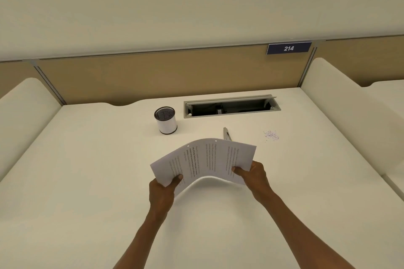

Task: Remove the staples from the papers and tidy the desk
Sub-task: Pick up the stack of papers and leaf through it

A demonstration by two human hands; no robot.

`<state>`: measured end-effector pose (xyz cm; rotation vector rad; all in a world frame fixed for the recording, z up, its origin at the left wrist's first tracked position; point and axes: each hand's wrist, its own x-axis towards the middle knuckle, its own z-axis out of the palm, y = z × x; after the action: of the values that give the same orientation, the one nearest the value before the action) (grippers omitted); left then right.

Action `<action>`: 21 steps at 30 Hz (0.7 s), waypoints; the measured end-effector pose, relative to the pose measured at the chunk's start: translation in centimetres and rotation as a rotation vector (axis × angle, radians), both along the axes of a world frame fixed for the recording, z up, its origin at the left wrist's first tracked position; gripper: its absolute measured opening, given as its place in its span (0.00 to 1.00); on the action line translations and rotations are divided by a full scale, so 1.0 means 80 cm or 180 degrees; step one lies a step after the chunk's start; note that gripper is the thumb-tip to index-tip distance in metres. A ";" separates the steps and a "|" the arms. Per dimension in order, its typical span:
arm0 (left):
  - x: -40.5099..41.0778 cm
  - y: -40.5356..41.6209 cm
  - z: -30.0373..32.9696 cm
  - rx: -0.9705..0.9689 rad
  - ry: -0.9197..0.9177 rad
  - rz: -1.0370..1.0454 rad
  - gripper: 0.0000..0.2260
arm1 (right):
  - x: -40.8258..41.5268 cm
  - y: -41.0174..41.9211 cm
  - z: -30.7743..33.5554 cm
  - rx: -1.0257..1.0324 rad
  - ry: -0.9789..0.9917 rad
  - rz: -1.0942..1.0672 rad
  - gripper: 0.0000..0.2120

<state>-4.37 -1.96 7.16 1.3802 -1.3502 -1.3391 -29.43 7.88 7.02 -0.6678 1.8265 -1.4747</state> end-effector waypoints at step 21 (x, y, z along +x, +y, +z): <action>0.007 0.011 -0.044 0.1436 0.0909 -0.0152 0.20 | -0.037 -0.078 0.054 0.0535 0.1755 0.0649 0.04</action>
<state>-3.81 -1.05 3.61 1.3762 -0.9292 -1.8741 -32.36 1.67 11.33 -1.2237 2.1760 -1.0507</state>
